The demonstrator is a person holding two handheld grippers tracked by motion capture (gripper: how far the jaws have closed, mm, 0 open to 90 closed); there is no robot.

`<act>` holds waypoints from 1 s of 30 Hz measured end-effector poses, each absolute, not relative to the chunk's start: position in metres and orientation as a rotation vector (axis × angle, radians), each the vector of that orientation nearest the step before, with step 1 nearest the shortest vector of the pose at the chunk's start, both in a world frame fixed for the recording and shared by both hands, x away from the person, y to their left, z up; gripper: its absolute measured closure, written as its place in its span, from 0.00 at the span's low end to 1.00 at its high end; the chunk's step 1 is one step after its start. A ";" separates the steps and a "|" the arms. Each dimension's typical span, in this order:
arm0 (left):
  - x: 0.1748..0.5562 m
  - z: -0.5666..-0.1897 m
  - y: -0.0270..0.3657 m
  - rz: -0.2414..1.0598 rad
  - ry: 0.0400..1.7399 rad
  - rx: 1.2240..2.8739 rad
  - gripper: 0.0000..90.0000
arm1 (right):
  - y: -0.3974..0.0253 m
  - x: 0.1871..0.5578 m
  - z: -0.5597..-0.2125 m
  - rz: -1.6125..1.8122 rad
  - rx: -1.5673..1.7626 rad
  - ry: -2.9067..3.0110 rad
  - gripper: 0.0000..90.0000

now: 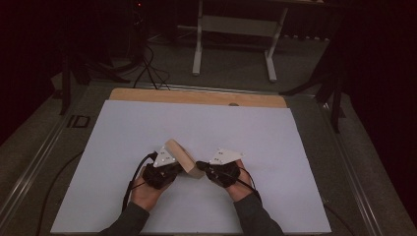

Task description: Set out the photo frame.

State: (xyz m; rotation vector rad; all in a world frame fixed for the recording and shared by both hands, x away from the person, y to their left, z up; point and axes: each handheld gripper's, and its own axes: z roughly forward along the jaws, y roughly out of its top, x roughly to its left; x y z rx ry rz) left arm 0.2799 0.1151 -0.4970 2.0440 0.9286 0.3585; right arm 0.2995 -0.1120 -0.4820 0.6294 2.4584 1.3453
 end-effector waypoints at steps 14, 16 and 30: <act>0.283 -0.499 0.120 0.344 0.954 2.026 1.00 | -0.107 0.296 -0.483 1.355 0.606 2.475 1.00; 0.283 -0.499 0.120 0.347 0.959 2.022 1.00 | -0.107 0.296 -0.483 1.358 0.604 2.477 1.00; 0.288 -0.501 0.125 0.340 0.989 1.990 1.00 | -0.099 0.291 -0.486 1.372 0.591 2.475 1.00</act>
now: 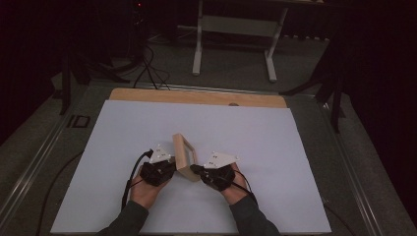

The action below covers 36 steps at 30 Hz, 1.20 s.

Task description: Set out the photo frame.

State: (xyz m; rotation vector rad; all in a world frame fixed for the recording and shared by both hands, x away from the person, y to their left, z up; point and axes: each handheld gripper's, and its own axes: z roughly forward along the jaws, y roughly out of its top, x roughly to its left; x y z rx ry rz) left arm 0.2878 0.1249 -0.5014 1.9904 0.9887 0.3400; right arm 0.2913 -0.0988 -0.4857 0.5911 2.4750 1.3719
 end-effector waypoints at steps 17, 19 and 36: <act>0.292 -0.503 0.132 0.331 1.012 1.977 0.90 | -0.092 0.288 -0.488 1.378 0.600 2.444 0.96; 0.292 -0.502 0.134 0.328 1.010 1.971 0.88 | -0.093 0.289 -0.488 1.382 0.612 2.439 0.93; 0.283 -0.487 0.152 0.394 1.037 1.924 0.74 | -0.100 0.292 -0.485 1.389 0.635 2.413 0.84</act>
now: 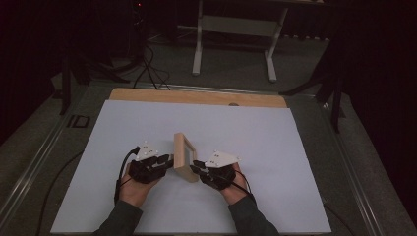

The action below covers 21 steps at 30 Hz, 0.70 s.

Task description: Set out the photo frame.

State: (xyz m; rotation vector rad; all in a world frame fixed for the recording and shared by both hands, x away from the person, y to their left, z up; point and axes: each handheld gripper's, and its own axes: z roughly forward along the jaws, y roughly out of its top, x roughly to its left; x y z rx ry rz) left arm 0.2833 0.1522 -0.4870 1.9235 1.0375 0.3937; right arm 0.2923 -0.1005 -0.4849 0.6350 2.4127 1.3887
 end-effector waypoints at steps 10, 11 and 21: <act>0.279 -0.474 0.166 0.414 1.089 1.848 0.65 | -0.107 0.296 -0.483 1.393 0.681 2.395 0.75; 0.278 -0.471 0.168 0.412 1.094 1.832 0.64 | -0.107 0.296 -0.483 1.393 0.684 2.393 0.75; 0.272 -0.458 0.170 0.361 1.094 1.746 0.56 | -0.111 0.298 -0.482 1.395 0.692 2.384 0.72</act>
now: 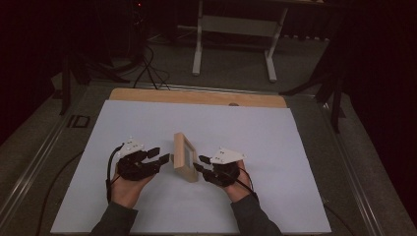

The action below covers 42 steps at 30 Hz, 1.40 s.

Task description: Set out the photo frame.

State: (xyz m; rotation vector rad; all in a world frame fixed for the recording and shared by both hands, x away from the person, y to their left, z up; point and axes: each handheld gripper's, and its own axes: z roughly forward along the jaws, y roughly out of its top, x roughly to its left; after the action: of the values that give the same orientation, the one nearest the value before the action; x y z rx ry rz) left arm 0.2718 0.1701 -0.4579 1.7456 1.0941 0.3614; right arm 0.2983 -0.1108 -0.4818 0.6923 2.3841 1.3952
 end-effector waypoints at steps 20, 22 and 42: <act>0.265 -0.452 0.145 0.387 1.053 1.782 0.36 | -0.115 0.300 -0.480 1.405 0.709 2.370 0.69; 0.264 -0.453 0.142 0.394 1.056 1.791 0.33 | -0.115 0.301 -0.481 1.405 0.709 2.369 0.69; 0.267 -0.469 0.116 0.409 1.069 1.855 0.26 | -0.122 0.304 -0.478 1.413 0.749 2.341 0.67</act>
State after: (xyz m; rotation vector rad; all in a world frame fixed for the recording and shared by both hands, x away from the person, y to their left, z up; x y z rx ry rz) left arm 0.2673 0.1164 -0.4692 1.8547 1.0687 0.4089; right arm 0.3043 -0.1220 -0.4782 0.7490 2.3414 1.4132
